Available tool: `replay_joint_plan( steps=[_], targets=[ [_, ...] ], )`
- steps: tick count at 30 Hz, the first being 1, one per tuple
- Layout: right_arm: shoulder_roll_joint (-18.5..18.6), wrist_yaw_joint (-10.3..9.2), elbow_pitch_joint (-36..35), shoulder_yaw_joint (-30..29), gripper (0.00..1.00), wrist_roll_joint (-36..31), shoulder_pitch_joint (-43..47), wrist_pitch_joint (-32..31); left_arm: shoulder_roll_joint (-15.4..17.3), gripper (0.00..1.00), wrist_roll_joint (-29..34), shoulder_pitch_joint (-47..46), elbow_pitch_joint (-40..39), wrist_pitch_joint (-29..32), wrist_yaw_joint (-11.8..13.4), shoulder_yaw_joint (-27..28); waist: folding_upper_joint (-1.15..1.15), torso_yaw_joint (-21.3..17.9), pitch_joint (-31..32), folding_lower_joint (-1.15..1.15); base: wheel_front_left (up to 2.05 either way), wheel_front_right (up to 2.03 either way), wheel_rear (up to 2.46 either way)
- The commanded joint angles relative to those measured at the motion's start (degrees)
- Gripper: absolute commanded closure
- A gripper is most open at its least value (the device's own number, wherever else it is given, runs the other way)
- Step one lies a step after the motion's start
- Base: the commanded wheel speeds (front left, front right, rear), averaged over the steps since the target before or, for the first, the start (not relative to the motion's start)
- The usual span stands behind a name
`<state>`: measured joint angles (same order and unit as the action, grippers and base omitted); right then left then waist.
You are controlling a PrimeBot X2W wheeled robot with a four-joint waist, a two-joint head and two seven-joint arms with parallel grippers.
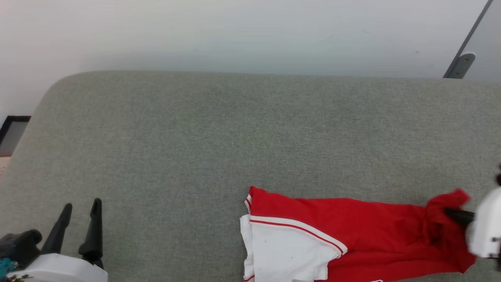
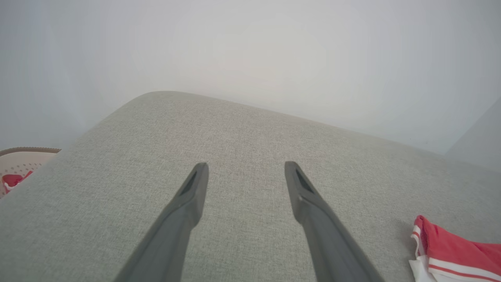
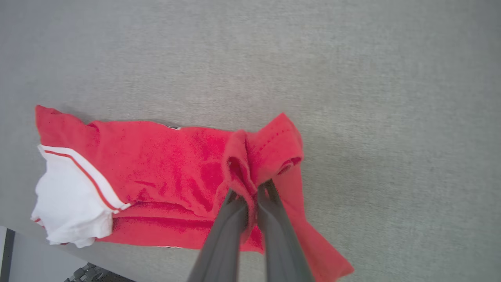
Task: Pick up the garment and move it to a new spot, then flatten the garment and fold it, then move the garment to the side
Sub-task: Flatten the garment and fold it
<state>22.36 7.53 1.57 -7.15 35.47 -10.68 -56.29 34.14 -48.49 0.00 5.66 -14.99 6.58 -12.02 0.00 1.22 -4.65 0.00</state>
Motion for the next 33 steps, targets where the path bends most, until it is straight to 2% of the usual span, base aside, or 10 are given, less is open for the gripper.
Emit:
replay_joint_plan(
  steps=[1, 5, 10, 18, 26, 28, 29, 30, 33],
  targets=[
    [-1.64, -0.09, -2.43, 1.50, 1.00, 0.58, 0.66, -0.76, -0.38, 0.00, 0.00, -0.23, 0.05, -0.14, 0.10, -0.12, 0.00, 0.39, 0.29, 0.00, 0.00, 0.00, 0.00],
    [-6.10, -0.09, -6.30, 6.45, 1.00, 0.04, -0.53, -1.42, -0.47, 0.00, 0.17, -0.66, 0.14, 0.07, -0.31, -0.60, 0.00, 1.64, 0.60, 0.00, 0.00, 0.00, 0.00],
    [-10.67, -0.09, -4.32, 14.00, 1.00, 0.79, -3.02, 0.79, -0.77, 0.00, 0.83, -1.81, 0.37, 0.54, -0.49, -1.73, 0.00, 4.03, 0.78, 0.00, 0.00, 0.00, 0.00],
    [-14.65, -0.09, 5.23, 25.01, 1.00, 0.84, -7.87, 7.21, -1.62, 0.00, 1.31, -4.27, 1.67, 1.29, -1.67, -3.71, 0.00, 8.29, 1.07, 0.00, 0.00, 0.00, 0.00],
    [-16.29, -0.08, 17.54, 32.10, 1.00, -0.94, -13.57, 14.77, -2.63, 0.00, 1.18, -6.08, 3.20, 1.33, -2.47, -4.62, 0.00, 10.24, 0.37, 0.00, 0.00, 0.00, 0.00],
    [-16.69, -0.09, 20.75, 33.68, 0.81, -0.94, -14.70, 15.74, -2.79, 0.00, 1.16, -6.24, 3.59, 1.21, -2.51, -4.66, 0.00, 10.28, 0.23, 0.00, 0.00, 0.00, 0.00],
    [-16.88, -0.08, 21.81, 34.65, 0.65, -0.69, -15.45, 16.30, -2.91, 0.00, 1.08, -6.42, 3.75, 1.17, -2.63, -4.71, 0.00, 10.26, 0.18, 0.00, 0.00, 0.00, 0.00],
    [-17.08, -0.09, 22.71, 35.29, 0.02, -0.32, -16.23, 16.98, -3.01, 0.00, 1.03, -6.66, 3.84, 1.21, -2.67, -4.71, 0.00, 10.20, 0.10, 0.00, 0.00, 0.00, 0.00],
    [-17.15, -0.08, 25.10, 37.45, 0.00, 0.77, -17.66, 17.90, -3.07, 0.00, 1.15, -6.94, 4.18, 1.02, -2.86, -4.65, 0.00, 9.76, -0.05, 0.00, 0.00, 0.00, 0.00]
  ],
)
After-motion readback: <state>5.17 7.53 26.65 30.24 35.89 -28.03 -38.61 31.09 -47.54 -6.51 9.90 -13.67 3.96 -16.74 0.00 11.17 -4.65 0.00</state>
